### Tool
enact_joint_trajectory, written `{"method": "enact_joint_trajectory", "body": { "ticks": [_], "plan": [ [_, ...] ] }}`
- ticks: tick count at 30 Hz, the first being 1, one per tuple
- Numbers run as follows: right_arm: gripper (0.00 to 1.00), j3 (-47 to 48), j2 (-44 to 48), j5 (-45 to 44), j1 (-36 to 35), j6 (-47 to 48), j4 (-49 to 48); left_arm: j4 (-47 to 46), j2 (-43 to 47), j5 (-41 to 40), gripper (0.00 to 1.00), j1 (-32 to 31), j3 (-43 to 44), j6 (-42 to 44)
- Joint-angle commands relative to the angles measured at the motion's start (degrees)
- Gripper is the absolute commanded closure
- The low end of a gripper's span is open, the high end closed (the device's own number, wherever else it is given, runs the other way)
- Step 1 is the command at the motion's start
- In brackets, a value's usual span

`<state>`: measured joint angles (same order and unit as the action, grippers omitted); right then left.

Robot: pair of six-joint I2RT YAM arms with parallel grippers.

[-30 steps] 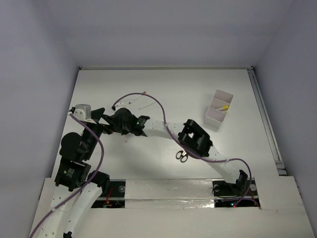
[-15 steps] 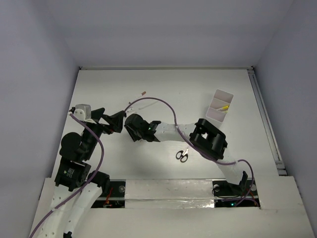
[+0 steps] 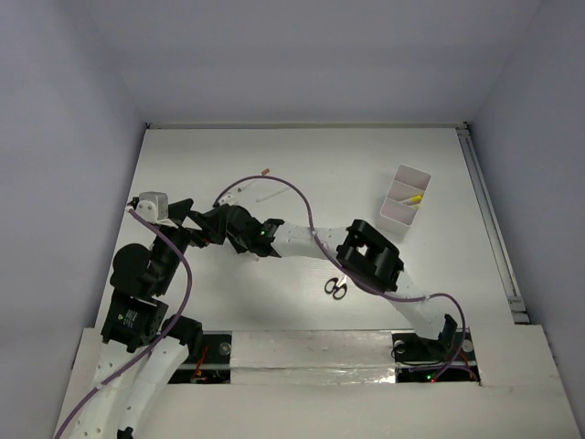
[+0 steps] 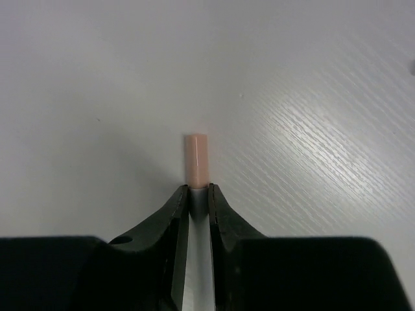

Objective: Sort the stationery into containers
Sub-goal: Pick up the pen from the center of the board, then place the pen in the storage box.

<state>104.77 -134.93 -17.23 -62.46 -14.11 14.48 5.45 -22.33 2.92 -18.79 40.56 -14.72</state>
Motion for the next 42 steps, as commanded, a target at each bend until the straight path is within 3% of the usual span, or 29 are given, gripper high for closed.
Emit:
{"method": "enact_joint_trajectory", "body": {
  "ticks": [1,7,13,19,23,31,42],
  "plan": [
    [0.83,-1.5,-4.47,-0.34,-0.03,1.72,8.55,-2.47,-0.52,-0.1,0.01,0.5,1.72,-0.13],
    [0.92,-13.23,5.98,-6.22,2.33,-2.05,0.83,-2.47,-0.61,-0.11,0.01,0.5,1.72,-0.13],
    [0.92,-32.93,29.17,-6.93,11.29,-9.26,-17.52,-2.64,-0.7,0.42,0.01,0.5,1.63,-0.31],
    [0.94,-54.39,51.04,-20.71,21.65,-8.93,-38.42,-2.64,-0.61,0.77,0.01,0.5,1.54,-0.31],
    [0.95,-64.41,58.27,-32.84,28.52,-3.05,-51.43,-2.82,-0.79,1.13,0.01,0.5,1.54,-0.4],
    [0.95,-72.51,59.88,-38.93,39.07,6.89,-72.02,-2.82,-1.31,1.3,0.01,0.5,1.54,-0.4],
    [0.95,-68.13,48.2,-35.76,44.09,13.41,-80.22,-2.99,-1.75,1.3,0.01,0.5,1.54,-0.31]
  ]
}}
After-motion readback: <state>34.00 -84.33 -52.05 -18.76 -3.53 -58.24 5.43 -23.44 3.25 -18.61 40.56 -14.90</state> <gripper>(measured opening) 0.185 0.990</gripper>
